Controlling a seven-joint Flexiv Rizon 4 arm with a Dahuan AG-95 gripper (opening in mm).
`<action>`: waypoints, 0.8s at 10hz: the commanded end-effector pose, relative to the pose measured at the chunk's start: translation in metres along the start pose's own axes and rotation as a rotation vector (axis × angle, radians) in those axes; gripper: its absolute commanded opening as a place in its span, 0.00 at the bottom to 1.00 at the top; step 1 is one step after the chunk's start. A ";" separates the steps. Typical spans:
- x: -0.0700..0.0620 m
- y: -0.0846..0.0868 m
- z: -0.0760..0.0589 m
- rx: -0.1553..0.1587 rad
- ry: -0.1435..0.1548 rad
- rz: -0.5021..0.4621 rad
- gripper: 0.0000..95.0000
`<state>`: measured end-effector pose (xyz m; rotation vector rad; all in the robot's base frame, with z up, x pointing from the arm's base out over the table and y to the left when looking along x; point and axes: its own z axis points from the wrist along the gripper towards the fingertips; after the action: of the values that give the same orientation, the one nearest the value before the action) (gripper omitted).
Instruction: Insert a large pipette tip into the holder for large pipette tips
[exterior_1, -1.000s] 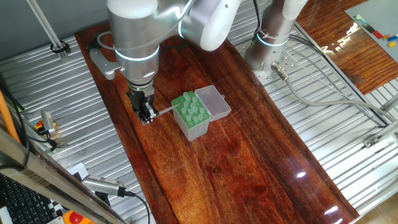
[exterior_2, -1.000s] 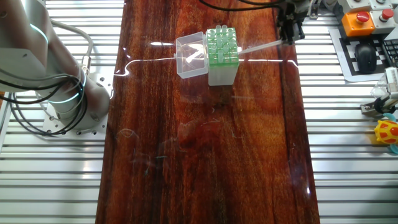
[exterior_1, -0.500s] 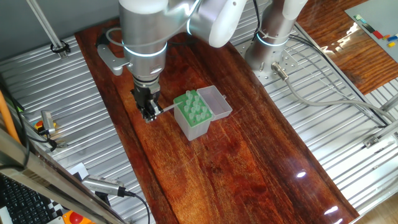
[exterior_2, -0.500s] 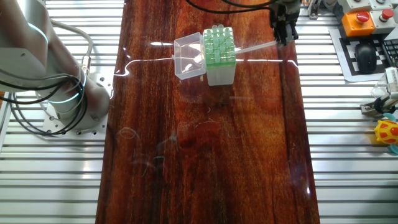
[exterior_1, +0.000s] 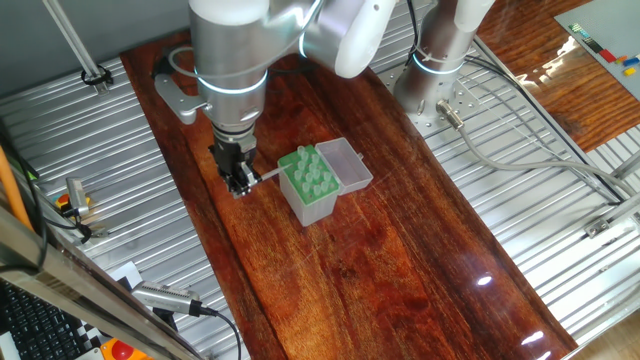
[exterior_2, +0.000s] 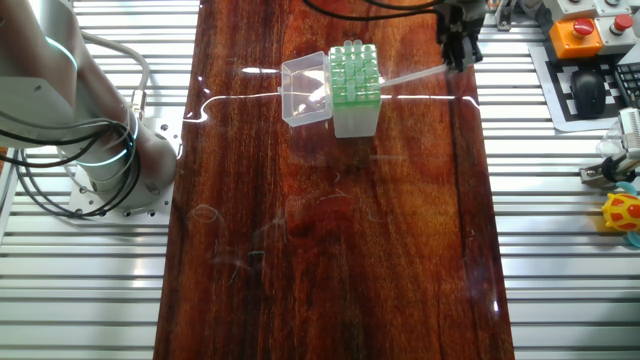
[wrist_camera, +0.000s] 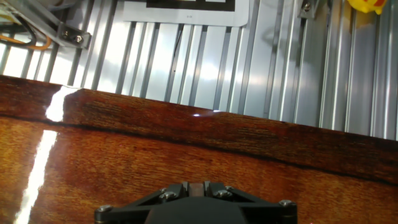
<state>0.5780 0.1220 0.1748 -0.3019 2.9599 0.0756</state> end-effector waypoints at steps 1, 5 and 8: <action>-0.003 0.001 0.000 -0.001 0.003 0.002 0.00; -0.011 0.004 -0.003 0.000 -0.006 0.000 0.00; -0.012 0.005 -0.003 0.003 -0.010 -0.005 0.00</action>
<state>0.5881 0.1288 0.1801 -0.3074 2.9479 0.0725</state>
